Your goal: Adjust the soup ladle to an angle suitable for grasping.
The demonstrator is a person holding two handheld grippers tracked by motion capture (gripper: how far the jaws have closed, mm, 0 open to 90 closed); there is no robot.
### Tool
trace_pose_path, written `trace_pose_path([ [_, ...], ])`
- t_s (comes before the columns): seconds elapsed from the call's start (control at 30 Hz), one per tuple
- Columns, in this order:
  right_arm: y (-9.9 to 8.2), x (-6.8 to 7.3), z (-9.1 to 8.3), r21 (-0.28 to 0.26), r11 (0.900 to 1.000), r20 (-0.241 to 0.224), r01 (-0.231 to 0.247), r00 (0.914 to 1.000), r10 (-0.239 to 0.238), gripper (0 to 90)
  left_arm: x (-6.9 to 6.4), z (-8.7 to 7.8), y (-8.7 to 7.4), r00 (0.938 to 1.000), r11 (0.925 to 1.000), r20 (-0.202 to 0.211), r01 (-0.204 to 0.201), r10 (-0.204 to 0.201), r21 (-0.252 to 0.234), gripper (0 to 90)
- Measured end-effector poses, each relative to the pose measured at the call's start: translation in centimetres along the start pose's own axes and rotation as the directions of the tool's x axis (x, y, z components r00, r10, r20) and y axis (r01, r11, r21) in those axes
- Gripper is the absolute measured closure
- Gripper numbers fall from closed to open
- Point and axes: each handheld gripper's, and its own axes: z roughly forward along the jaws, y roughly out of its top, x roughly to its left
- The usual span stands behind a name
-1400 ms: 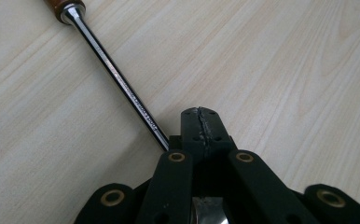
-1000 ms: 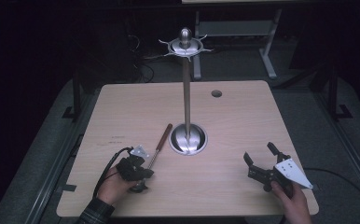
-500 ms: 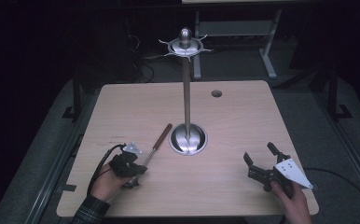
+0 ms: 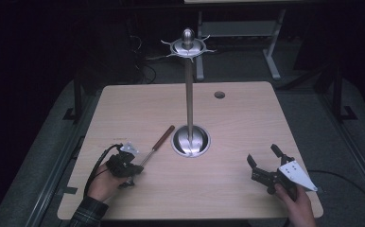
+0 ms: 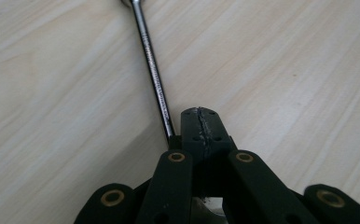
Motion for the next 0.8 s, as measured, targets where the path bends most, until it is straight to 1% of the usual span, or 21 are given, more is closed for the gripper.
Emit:
trace_pose_path([
  [0.03, 0.0, 0.0, 0.0, 0.000, 1.0000, 0.000, 0.000, 1.0000, 0.000, 6.0, 0.2, -0.1, -0.1, 0.9999, 0.9999, -0.010, 0.010, -0.010, -0.007, 90.0],
  [0.07, 0.0, 0.0, 0.0, 0.000, 1.0000, 0.000, 0.000, 1.0000, 0.000, 6.0, 0.2, -0.1, -0.1, 0.9999, 0.9999, -0.010, 0.010, -0.010, -0.007, 90.0],
  [0.1, 0.0, 0.0, 0.0, 0.000, 1.0000, 0.000, 0.000, 1.0000, 0.000, 6.0, 0.5, -0.3, -0.2, 0.9997, 0.9998, -0.019, 0.018, -0.018, -0.002, 90.0],
  [0.13, 0.0, 0.0, 0.0, 0.000, 1.0000, 0.000, -0.001, 1.0000, 0.001, 6.0, 0.7, -0.4, -0.2, 0.9997, 0.9999, -0.024, 0.009, -0.009, 0.004, 90.0],
  [0.17, 0.0, 0.0, 0.0, 0.000, 1.0000, 0.000, -0.001, 1.0000, 0.001, 6.0, 0.7, -0.4, -0.2, 0.9997, 0.9999, -0.024, 0.009, -0.009, 0.004, 90.0],
  [0.2, 0.0, 0.0, 0.0, 0.000, 1.0000, 0.000, -0.001, 1.0000, 0.001, 6.0, 0.9, -0.4, -0.3, 0.9992, 0.9999, -0.037, 0.017, -0.017, 0.001, 90.0],
  [0.23, 0.0, 0.0, 0.0, 0.000, 1.0000, 0.000, -0.001, 1.0000, 0.001, 6.0, 1.0, -0.4, -0.3, 0.9989, 0.9998, -0.042, 0.020, -0.020, 0.000, 90.0],
  [0.37, 0.0, 0.0, 0.0, 0.001, 1.0000, 0.000, -0.002, 1.0000, 0.002, 6.0, 1.4, -0.5, -0.4, 0.9984, 0.9999, -0.054, 0.017, -0.017, -0.001, 90.0],
  [0.43, 0.0, 0.0, 0.0, 0.001, 1.0000, 0.000, -0.001, 1.0000, 0.001, 6.0, 1.5, -0.6, -0.4, 0.9978, 0.9995, -0.058, 0.031, -0.031, -0.002, 90.0],
  [0.5, 0.0, 0.0, 0.0, 0.000, 1.0000, 0.000, -0.002, 1.0000, 0.002, 6.0, 1.9, -0.8, -0.5, 0.9972, 0.9998, -0.072, 0.021, -0.021, 0.000, 90.0],
  [0.57, 0.0, 0.0, 0.0, 0.000, 1.0000, 0.000, -0.001, 1.0000, 0.001, 6.0, 2.0, -0.8, -0.5, 0.9969, 0.9996, -0.074, 0.029, -0.029, -0.004, 90.0],
  [0.63, 0.0, 0.0, 0.0, 0.000, 1.0000, 0.000, -0.001, 1.0000, 0.001, 6.0, 2.0, -0.9, -0.5, 0.9970, 0.9996, -0.072, 0.027, -0.027, -0.001, 90.0],
  [0.67, 0.0, 0.0, 0.0, 0.001, 1.0000, -0.001, -0.002, 1.0000, 0.002, 6.0, 2.0, -0.9, -0.6, 0.9970, 0.9995, -0.072, 0.030, -0.030, -0.012, 90.0],
  [0.8, 0.0, 0.0, 0.0, 0.001, 1.0000, -0.001, -0.002, 1.0000, 0.002, 6.0, 2.0, -1.1, -0.5, 0.9977, 0.9995, -0.062, 0.026, -0.027, -0.017, 90.0],
])
